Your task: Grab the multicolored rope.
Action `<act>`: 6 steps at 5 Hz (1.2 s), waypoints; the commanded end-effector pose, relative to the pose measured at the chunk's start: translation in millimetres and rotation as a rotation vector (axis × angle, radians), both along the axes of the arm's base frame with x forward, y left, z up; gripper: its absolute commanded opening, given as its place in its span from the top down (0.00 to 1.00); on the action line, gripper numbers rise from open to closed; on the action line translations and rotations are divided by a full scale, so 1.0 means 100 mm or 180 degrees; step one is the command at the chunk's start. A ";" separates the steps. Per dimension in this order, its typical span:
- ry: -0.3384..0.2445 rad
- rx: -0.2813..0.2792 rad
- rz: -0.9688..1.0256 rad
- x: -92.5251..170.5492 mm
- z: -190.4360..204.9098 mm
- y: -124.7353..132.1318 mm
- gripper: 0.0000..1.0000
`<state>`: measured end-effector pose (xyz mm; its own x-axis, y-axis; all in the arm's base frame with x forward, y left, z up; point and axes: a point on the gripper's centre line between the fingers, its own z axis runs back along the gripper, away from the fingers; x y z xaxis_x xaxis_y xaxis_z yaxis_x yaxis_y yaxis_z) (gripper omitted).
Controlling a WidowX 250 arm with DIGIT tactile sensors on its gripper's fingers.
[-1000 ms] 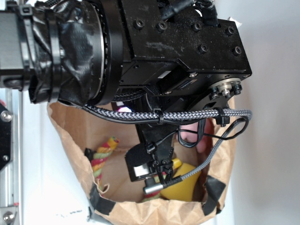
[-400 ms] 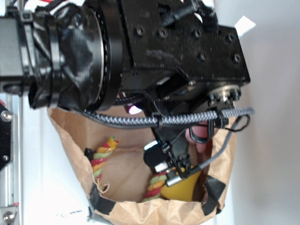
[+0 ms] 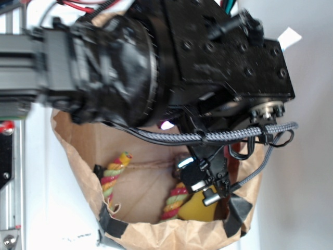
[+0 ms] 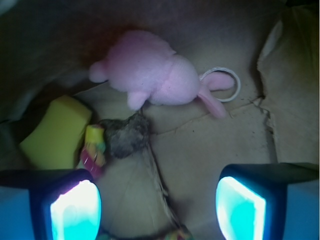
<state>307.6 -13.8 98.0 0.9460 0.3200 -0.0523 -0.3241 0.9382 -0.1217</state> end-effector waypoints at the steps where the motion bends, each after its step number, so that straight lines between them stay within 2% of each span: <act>1: -0.0153 -0.0009 -0.0309 -0.11 -0.14 -0.21 0.00; 3: 0.0038 -0.0040 -0.0451 -0.39 -0.27 -0.15 0.00; 4: 0.0097 -0.0016 -0.0468 -0.47 -0.28 -0.10 0.00; 6: 0.0232 -0.0101 -0.0297 -0.56 -0.22 -0.01 0.00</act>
